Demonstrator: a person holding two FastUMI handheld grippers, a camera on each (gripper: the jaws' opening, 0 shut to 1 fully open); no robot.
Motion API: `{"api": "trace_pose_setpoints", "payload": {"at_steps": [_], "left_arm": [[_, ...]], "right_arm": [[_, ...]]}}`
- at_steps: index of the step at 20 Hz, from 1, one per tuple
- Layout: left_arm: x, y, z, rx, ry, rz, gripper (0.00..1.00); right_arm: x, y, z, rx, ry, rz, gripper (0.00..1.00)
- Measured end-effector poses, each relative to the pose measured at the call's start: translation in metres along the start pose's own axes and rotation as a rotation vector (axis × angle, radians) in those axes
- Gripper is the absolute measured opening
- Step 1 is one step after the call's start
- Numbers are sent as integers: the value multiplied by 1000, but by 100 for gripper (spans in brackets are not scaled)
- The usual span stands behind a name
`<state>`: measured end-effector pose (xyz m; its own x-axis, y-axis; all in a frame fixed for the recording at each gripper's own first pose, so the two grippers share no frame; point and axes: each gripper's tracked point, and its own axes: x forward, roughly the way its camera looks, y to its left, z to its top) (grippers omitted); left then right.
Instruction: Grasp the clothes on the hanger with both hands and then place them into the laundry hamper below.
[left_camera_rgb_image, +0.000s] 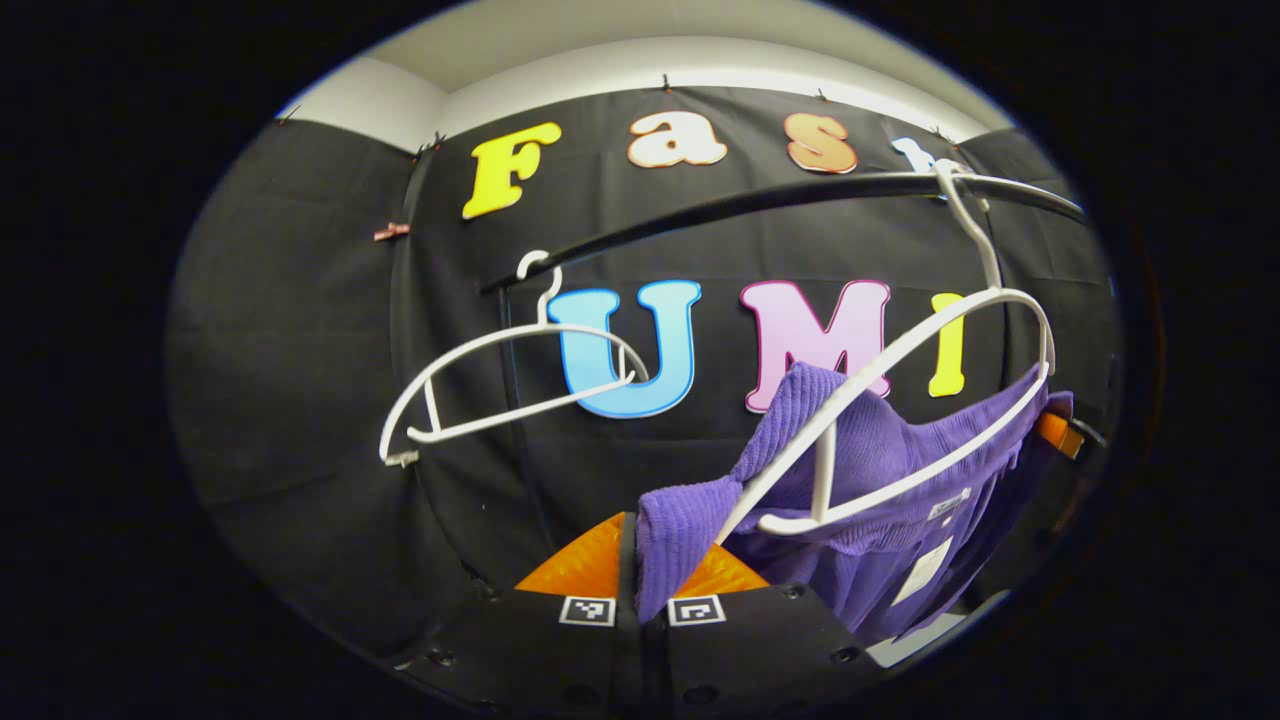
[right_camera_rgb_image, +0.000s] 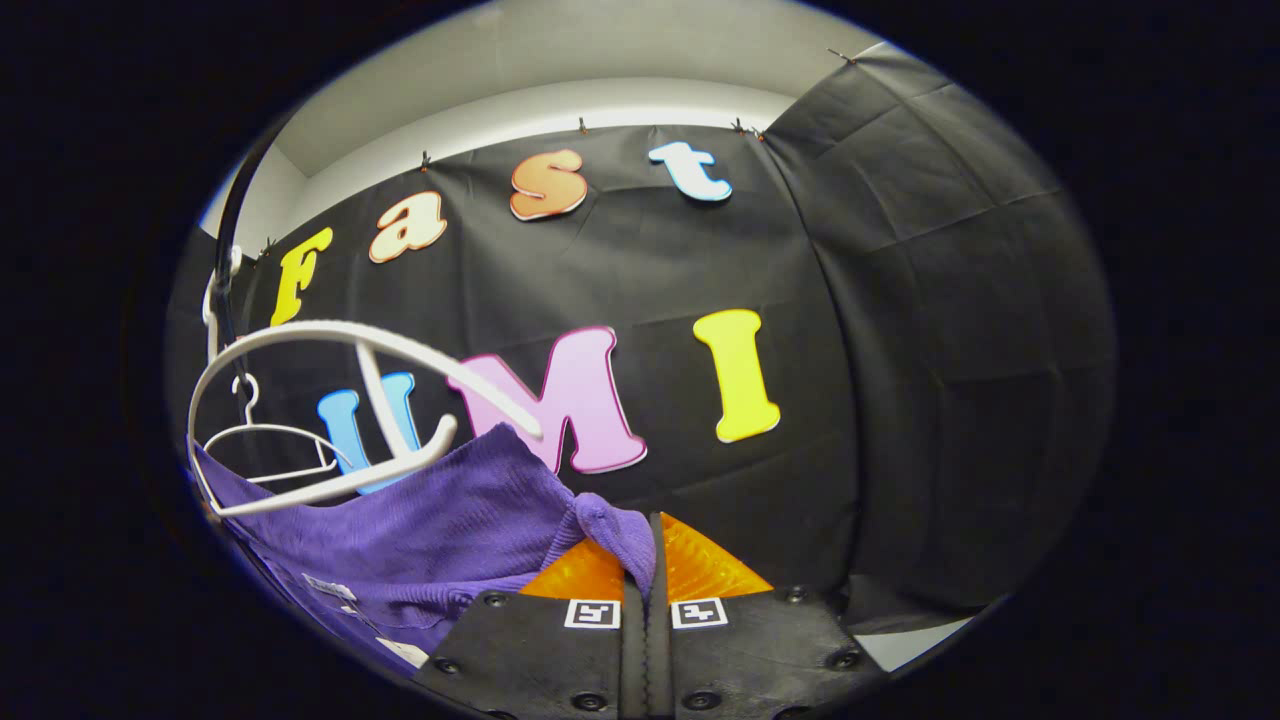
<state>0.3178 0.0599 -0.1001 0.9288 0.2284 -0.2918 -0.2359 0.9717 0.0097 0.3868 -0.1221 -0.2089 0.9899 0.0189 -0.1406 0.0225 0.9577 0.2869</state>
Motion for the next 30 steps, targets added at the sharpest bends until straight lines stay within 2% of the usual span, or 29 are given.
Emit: {"api": "trace_pose_setpoints", "payload": {"at_steps": [1, 7, 11, 16, 19, 23, 27, 30], "left_arm": [[1, 5, -14, -11, 25, 13, 5], [-14, 12, -106, 6, 178, 14, 5], [-31, -13, -145, 34, 250, -59, 5], [-60, -70, -172, -6, 312, -210, 5], [-75, -98, -172, -44, 327, -282, 5], [-93, -129, -142, -134, 314, -361, 5], [-102, -143, -98, -204, 258, -401, 4], [-94, -147, -106, -216, 271, -402, 4]], "right_arm": [[-3, 6, -12, -14, 26, 21, 4], [-36, 26, -66, -48, 174, 83, 4], [-70, 47, -92, -46, 258, 126, 4], [-115, 80, -116, -14, 347, 208, 4], [-137, 104, -121, 22, 394, 267, 4], [-157, 142, -95, 101, 406, 364, 4], [-165, 166, -50, 158, 399, 422, 4], [-159, 163, -61, 131, 416, 425, 4]]}}
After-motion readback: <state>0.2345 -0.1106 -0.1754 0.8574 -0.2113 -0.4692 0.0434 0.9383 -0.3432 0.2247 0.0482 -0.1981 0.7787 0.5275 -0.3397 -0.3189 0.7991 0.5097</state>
